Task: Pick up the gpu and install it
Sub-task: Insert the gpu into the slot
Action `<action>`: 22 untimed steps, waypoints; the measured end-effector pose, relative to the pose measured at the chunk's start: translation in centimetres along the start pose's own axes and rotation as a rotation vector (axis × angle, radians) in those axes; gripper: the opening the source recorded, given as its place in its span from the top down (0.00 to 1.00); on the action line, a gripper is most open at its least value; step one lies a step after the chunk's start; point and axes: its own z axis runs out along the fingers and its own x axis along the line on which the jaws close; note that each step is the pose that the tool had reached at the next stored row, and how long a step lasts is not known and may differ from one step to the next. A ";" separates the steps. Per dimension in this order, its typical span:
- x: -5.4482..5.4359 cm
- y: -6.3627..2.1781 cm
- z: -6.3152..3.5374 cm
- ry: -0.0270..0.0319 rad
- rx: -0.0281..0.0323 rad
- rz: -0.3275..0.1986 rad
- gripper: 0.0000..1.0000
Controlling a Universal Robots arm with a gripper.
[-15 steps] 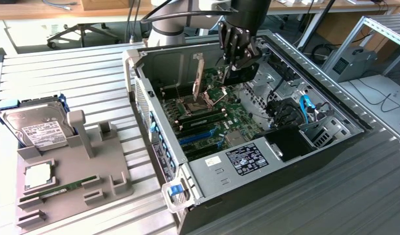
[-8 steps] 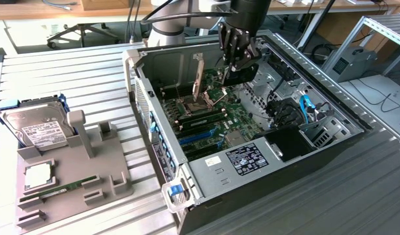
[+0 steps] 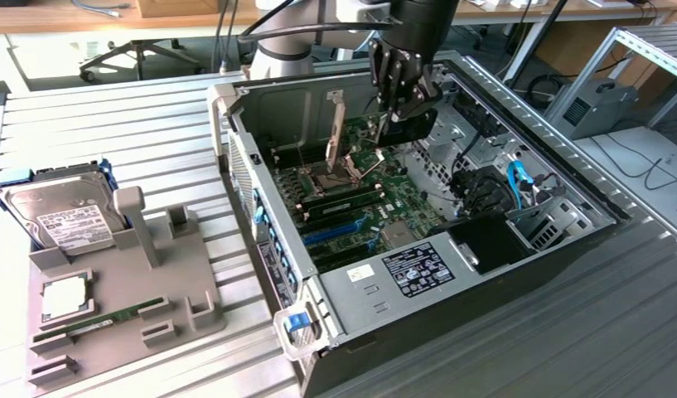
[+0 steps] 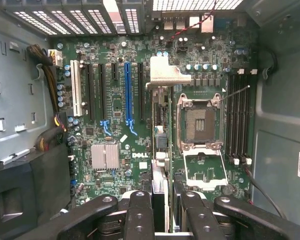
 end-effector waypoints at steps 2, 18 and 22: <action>0.0 0.00 0.04 0.0000 0.0000 0.000 0.73; 0.0 0.02 0.45 0.0000 0.0000 0.000 0.73; 0.0 0.03 0.55 0.0000 0.0000 0.000 0.73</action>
